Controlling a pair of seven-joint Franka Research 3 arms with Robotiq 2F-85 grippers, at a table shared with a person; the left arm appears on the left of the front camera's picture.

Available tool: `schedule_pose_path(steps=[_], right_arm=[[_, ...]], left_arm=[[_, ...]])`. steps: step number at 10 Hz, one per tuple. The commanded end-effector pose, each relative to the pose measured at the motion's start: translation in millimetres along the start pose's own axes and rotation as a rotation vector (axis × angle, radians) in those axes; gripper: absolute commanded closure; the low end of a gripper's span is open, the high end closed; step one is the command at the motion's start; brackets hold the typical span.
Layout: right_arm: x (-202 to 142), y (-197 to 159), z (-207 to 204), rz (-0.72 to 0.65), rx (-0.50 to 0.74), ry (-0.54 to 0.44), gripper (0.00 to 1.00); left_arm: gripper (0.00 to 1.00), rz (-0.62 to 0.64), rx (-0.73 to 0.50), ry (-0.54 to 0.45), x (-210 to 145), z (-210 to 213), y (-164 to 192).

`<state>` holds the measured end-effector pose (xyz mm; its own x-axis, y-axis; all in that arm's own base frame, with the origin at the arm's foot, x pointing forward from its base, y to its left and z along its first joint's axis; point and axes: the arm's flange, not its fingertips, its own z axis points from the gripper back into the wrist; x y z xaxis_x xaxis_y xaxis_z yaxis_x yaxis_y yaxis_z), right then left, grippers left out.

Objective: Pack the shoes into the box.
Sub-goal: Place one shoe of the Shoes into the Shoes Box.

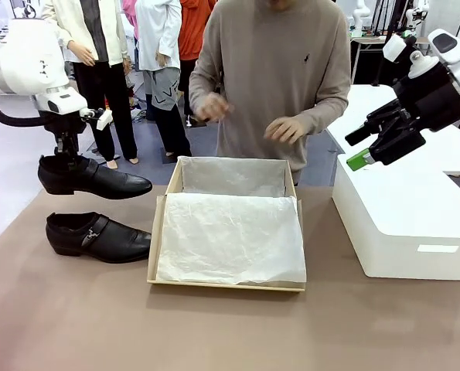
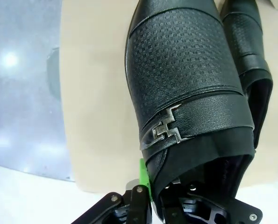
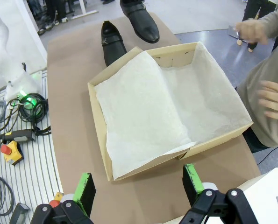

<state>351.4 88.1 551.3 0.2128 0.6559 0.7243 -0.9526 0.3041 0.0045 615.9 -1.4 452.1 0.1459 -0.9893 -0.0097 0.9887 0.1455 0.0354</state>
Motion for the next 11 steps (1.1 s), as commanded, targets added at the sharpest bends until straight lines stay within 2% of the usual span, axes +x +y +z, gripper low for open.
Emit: schedule_pose_path(steps=[1,6,8,11], right_arm=[[1,-2,-2,0.021,0.01,-0.03,0.0],[1,-2,-2,0.021,0.01,-0.03,0.0],[1,-2,-2,0.021,0.01,-0.03,0.0],[1,-2,-2,0.021,0.01,-0.03,0.0]], left_arm=[[1.0,0.008,0.004,-0.001,0,0,1],[1.0,-0.025,-0.02,-0.004,-3,-1,0],[1.0,-0.075,-0.015,0.016,-2,26,-5],[1.0,-0.075,0.002,0.046,15,68,-8]])
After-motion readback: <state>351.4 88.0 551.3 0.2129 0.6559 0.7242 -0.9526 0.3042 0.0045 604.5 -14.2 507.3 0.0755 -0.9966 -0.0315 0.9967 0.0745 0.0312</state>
